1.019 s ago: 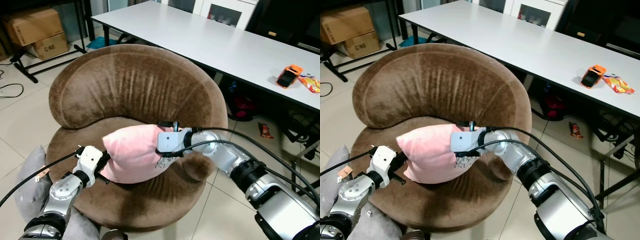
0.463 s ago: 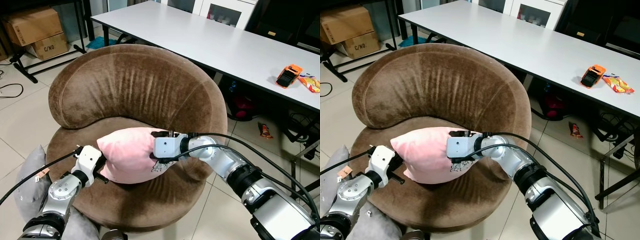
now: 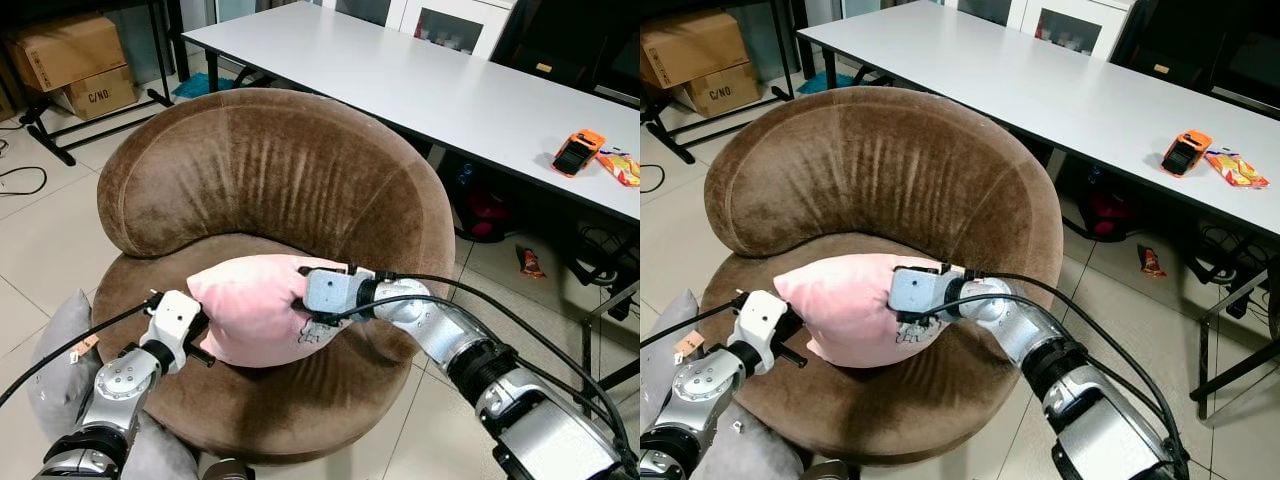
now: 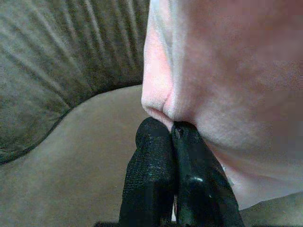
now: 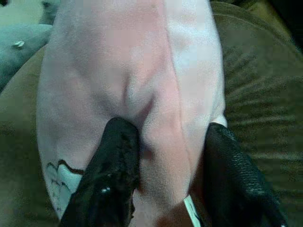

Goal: Move the pillow to the sofa from floor

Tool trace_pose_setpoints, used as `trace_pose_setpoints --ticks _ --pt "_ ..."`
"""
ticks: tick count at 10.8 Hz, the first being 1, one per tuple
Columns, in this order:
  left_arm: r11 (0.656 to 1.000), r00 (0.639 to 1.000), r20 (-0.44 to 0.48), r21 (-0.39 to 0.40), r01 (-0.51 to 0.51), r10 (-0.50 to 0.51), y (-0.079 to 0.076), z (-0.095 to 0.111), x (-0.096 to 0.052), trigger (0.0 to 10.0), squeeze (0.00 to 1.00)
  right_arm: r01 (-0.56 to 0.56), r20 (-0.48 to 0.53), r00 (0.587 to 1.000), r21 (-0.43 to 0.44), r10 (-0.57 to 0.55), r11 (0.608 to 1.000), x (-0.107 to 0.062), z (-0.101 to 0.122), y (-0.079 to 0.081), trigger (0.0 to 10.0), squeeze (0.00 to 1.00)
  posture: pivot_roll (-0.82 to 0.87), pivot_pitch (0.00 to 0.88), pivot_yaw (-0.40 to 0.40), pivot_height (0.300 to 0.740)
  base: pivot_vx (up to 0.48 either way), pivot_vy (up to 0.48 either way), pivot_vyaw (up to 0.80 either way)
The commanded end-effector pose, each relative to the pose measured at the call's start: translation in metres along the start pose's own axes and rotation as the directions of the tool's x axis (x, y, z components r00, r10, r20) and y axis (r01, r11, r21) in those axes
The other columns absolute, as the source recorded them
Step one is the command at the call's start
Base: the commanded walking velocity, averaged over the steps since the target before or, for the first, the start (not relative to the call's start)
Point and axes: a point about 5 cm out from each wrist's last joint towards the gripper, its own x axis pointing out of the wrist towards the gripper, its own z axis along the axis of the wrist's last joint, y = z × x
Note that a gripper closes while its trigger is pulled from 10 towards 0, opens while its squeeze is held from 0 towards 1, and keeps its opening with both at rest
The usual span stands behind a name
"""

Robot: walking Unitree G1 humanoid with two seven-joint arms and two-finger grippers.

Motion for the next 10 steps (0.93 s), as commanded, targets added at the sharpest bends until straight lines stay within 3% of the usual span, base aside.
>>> trace_pose_setpoints --ticks 1,5,6,7,8,9,10 --pt "1.000 1.000 0.011 0.012 0.001 -0.001 0.000 0.002 0.000 0.0 0.00 0.047 0.014 0.999 0.017 -0.048 0.999 -0.003 0.000 -0.005 0.0 0.00 0.01 0.000 -0.115 0.740 0.000 0.000 0.00" --pt "1.000 1.000 0.018 0.022 0.013 -0.013 0.001 0.007 0.004 0.0 0.00 -0.002 0.034 0.999 0.016 0.001 1.000 -0.003 0.000 0.002 0.0 0.00 0.00 0.000 -0.091 0.740 0.000 0.000 0.00" --pt "1.000 1.000 0.017 0.030 -0.005 0.005 0.003 0.007 0.004 3.5 0.00 0.000 0.039 0.999 0.022 -0.001 1.000 -0.003 0.001 0.002 0.0 0.00 -0.01 0.000 -0.090 0.740 0.000 0.000 0.00" --pt "0.998 0.998 0.031 0.025 -0.056 0.055 0.010 0.009 0.002 10.0 0.00 -0.003 0.052 0.999 0.034 0.001 0.999 -0.003 0.003 0.002 0.0 0.00 0.00 0.000 -0.092 0.740 0.000 0.000 0.00" --pt "0.998 0.998 0.035 0.027 -0.048 0.048 0.010 0.009 0.001 10.0 0.00 -0.006 0.056 0.998 0.041 0.004 0.999 -0.003 0.003 0.002 0.0 0.00 0.00 0.000 -0.092 0.740 0.000 0.000 0.00" --pt "0.999 0.998 0.051 0.014 -0.049 0.048 0.011 0.009 -0.001 10.0 1.00 0.020 0.050 0.998 0.061 -0.023 0.998 -0.002 0.003 0.001 0.0 0.00 0.00 0.000 -0.092 0.740 0.000 0.000 0.00" --pt "0.999 0.996 0.071 0.009 -0.049 0.049 0.012 0.011 -0.004 10.0 1.00 0.026 0.050 0.998 0.103 -0.031 0.994 -0.002 0.003 0.001 0.0 0.00 0.00 0.000 -0.091 0.740 0.000 0.000 0.00"
